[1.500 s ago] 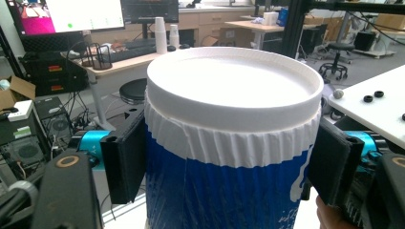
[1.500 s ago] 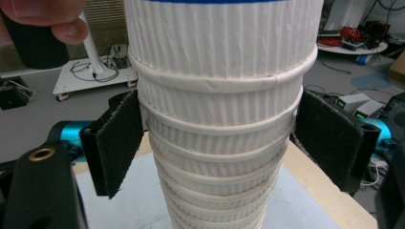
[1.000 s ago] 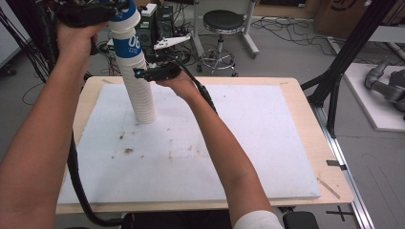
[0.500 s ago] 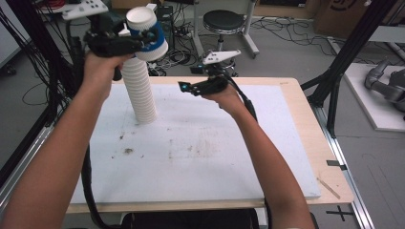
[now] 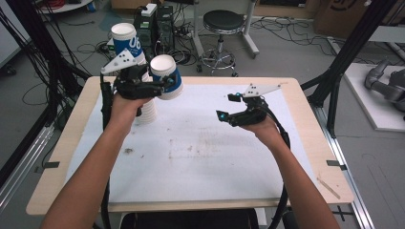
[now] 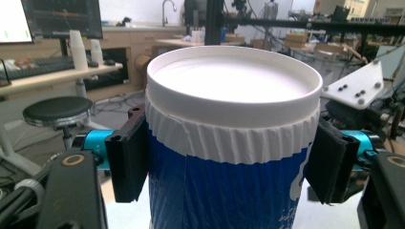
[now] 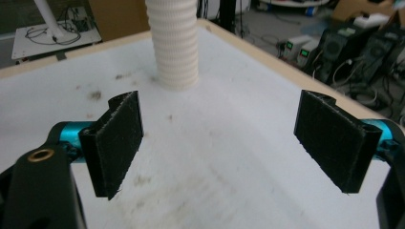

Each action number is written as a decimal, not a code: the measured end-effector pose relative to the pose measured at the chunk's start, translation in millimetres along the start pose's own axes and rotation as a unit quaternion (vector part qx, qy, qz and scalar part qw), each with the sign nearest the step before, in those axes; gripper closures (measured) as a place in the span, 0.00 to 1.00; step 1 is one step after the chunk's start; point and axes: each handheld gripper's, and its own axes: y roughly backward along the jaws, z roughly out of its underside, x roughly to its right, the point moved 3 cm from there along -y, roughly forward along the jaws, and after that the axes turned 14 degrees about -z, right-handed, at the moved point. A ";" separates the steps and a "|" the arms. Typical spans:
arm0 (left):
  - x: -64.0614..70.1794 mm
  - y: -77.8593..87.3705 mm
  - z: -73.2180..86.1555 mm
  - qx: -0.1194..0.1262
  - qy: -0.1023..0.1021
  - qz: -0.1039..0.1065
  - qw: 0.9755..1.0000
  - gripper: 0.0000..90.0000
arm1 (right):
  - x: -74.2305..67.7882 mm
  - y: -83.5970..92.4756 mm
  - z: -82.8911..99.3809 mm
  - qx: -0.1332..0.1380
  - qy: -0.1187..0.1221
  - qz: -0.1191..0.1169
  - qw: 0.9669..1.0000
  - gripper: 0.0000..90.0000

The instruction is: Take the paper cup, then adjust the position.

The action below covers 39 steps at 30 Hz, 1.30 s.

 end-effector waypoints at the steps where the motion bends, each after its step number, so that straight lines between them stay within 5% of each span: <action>1: 0.1 0.1 3.4 -0.001 0.001 -0.001 1.000 0.31 | -1.0 1.1 6.2 0.000 -0.002 0.004 1.000 0.19; 8: 4.9 -1.8 25.9 -0.018 0.005 0.004 1.000 0.31 | -10.5 5.5 41.3 0.004 -0.021 -0.001 1.000 0.19; 13: 12.0 -3.0 31.8 -0.022 0.001 0.011 1.000 0.31 | -17.6 4.5 49.9 0.017 -0.022 -0.005 1.000 0.19; 26: 34.0 -13.2 44.3 -0.032 -0.006 0.043 0.999 0.30 | -34.1 -5.8 50.9 0.035 -0.019 -0.044 0.998 0.19; 39: 54.2 -17.0 64.4 -0.044 -0.008 0.072 0.996 0.31 | -45.1 -23.8 39.9 0.061 0.007 -0.072 0.996 0.19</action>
